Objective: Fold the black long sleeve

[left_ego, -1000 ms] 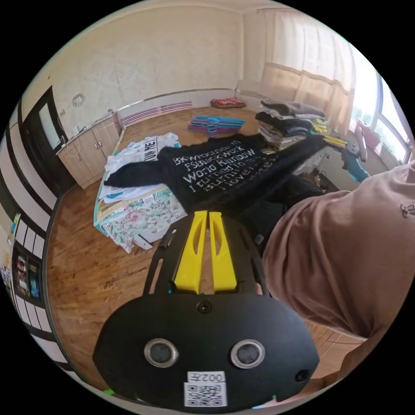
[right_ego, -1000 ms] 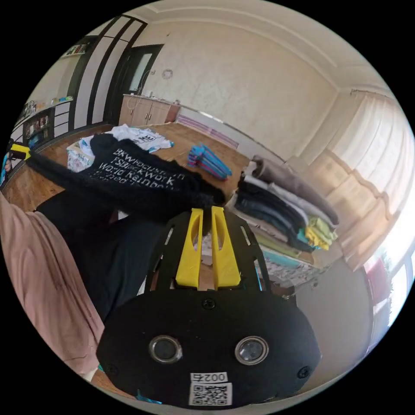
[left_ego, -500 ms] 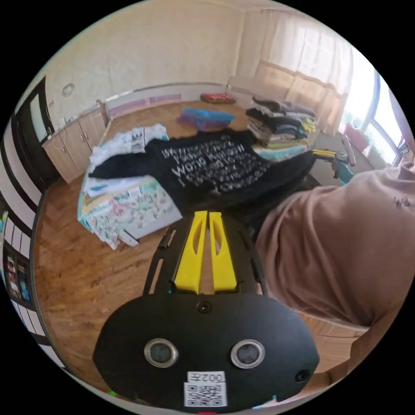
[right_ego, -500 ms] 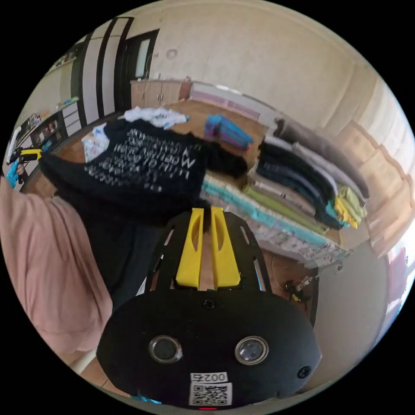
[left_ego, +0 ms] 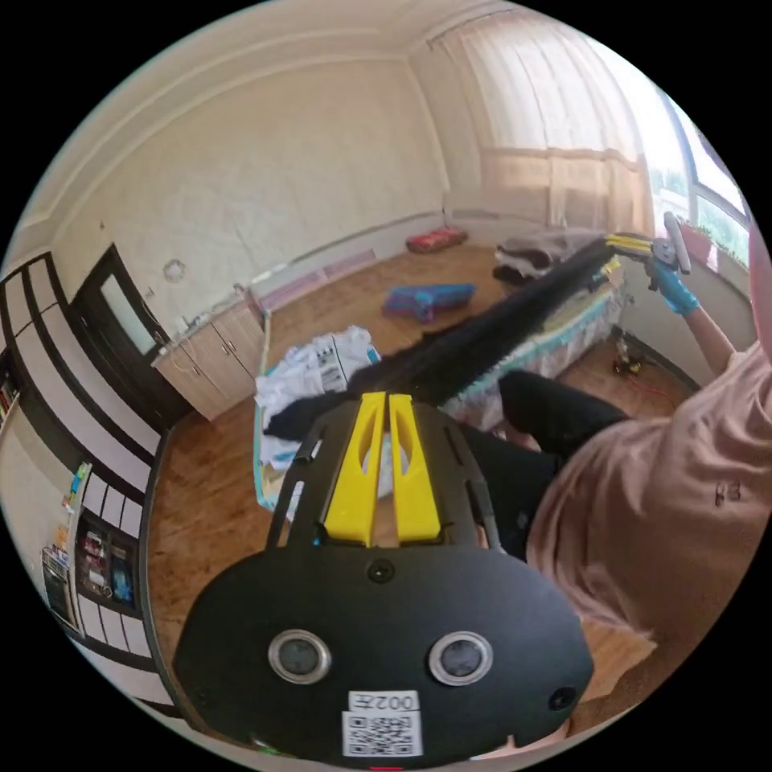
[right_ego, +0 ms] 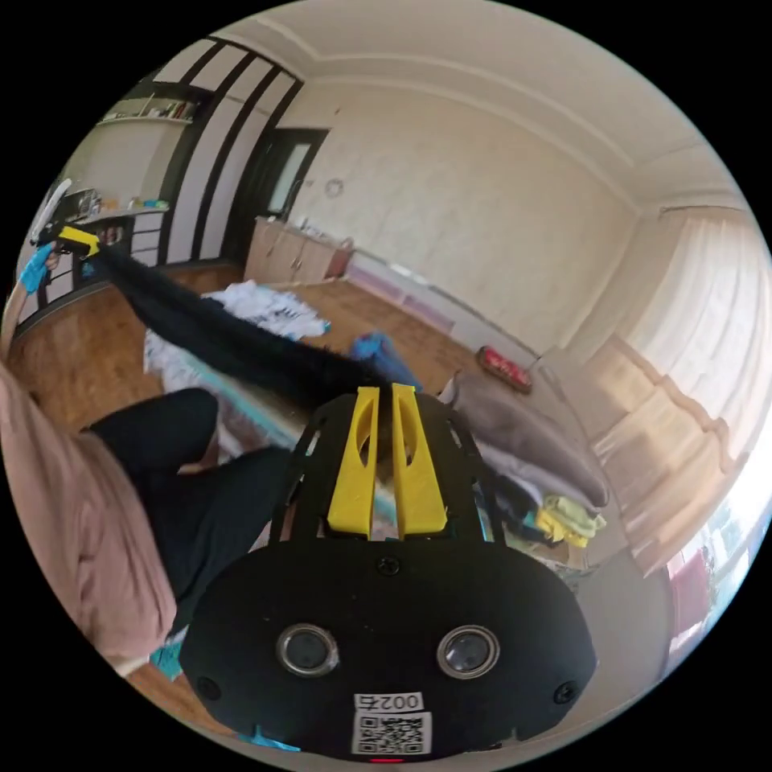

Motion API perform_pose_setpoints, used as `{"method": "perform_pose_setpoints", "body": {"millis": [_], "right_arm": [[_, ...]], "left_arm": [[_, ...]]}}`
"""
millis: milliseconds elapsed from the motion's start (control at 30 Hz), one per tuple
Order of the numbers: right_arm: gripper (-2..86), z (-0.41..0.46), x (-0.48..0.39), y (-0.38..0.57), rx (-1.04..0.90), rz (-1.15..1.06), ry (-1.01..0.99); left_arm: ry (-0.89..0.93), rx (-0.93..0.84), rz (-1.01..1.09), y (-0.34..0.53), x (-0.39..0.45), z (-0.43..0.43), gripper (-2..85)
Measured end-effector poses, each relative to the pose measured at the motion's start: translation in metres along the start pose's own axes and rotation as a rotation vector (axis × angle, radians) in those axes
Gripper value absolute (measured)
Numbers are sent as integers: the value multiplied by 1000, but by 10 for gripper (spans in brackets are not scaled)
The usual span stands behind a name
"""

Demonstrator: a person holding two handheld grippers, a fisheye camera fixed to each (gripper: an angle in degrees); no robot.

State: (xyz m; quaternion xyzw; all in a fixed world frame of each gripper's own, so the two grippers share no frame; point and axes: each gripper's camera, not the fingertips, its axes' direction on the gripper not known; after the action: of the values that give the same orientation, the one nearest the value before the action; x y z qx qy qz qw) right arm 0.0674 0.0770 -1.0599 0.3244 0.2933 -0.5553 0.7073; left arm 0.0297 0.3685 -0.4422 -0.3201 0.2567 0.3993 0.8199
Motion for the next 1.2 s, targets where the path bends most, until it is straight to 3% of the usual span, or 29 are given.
{"method": "perform_pose_setpoints", "body": {"millis": [233, 367, 567, 900, 1200], "right_arm": [[-8, 58, -32, 58, -494, -239, -400], [-9, 99, -38, 94, -692, -257, -421], [-8, 135, -28, 92, -608, -140, -536], [-7, 214, -40, 33, -266, -62, -566], [-3, 324, -51, 1, -270, 52, -555]], "left_arm": [[323, -484, 123, 41, 41, 89, -10], [363, -589, 199, 45, 60, 114, -10], [400, -541, 138, 23, 48, 118, -14], [174, -394, -14, -57, 34, 159, -16], [50, -260, -64, -144, 68, 233, -10]]}}
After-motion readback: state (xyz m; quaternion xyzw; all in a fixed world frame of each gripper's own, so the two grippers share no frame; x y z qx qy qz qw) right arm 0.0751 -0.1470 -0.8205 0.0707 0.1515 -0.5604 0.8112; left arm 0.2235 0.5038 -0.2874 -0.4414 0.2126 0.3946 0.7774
